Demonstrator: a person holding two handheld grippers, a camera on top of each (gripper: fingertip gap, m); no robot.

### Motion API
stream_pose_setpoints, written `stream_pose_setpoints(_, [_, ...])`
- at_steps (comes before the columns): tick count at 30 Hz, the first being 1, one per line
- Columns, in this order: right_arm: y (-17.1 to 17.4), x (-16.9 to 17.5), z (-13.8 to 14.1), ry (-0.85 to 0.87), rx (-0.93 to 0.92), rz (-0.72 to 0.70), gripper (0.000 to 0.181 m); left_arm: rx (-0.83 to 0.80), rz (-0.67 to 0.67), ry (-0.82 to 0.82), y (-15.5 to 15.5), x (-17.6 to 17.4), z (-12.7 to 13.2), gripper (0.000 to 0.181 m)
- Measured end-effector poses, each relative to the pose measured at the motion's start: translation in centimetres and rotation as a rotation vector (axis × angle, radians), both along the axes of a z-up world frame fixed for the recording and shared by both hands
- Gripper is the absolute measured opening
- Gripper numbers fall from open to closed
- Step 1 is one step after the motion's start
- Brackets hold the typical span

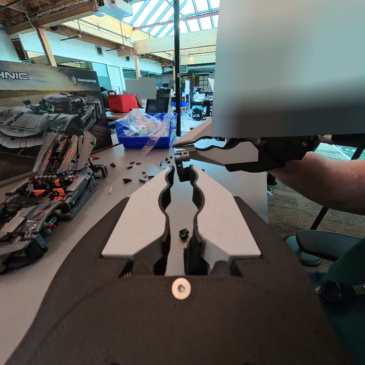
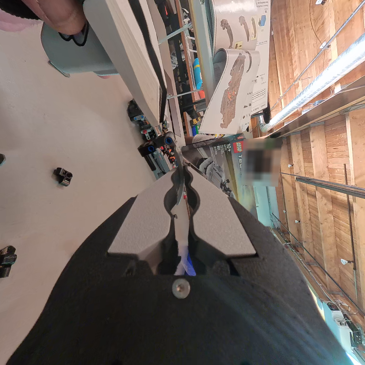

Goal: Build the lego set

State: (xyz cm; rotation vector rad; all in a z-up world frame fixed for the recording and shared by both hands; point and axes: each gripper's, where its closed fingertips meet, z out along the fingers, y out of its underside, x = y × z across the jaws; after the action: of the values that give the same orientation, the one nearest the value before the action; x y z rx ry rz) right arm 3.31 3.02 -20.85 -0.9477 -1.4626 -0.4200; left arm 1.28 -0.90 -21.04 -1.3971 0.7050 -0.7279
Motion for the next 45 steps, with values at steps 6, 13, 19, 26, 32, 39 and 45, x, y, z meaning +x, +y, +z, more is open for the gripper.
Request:
stream_pose_setpoints(6, [-0.1,0.0,0.0,0.007,-0.003,0.004,0.0,0.004,0.009,0.011,0.0,0.0,-0.1,0.013])
stream_pose_setpoints(13, [-0.1,1.9,2.6,0.268,-0.186,0.112,0.001,0.022,0.023,0.014,0.0,-0.2,0.1,0.012])
stream_pose_setpoints(19, [1.5,6.9,5.6,0.619,-0.435,0.255,0.001,0.034,0.02,0.008,-0.2,-0.2,0.3,0.012])
stream_pose_setpoints(26, [1.7,9.9,6.6,0.69,-0.481,0.288,0.001,0.047,0.036,0.0,-0.2,-0.7,0.6,0.012])
stream_pose_setpoints(32, [0.9,9.8,4.1,0.422,-0.31,0.179,0.001,0.082,0.117,0.053,-0.7,-2.6,1.2,0.012])
stream_pose_setpoints(39, [-4.9,12.3,9.7,0.904,-0.742,0.835,0.001,0.092,0.143,0.098,-0.3,-2.8,0.0,0.012])
stream_pose_setpoints(45, [-5.4,14.8,11.3,1.037,-0.832,1.048,0.001,0.123,0.158,0.115,-0.3,-3.0,0.2,0.011])
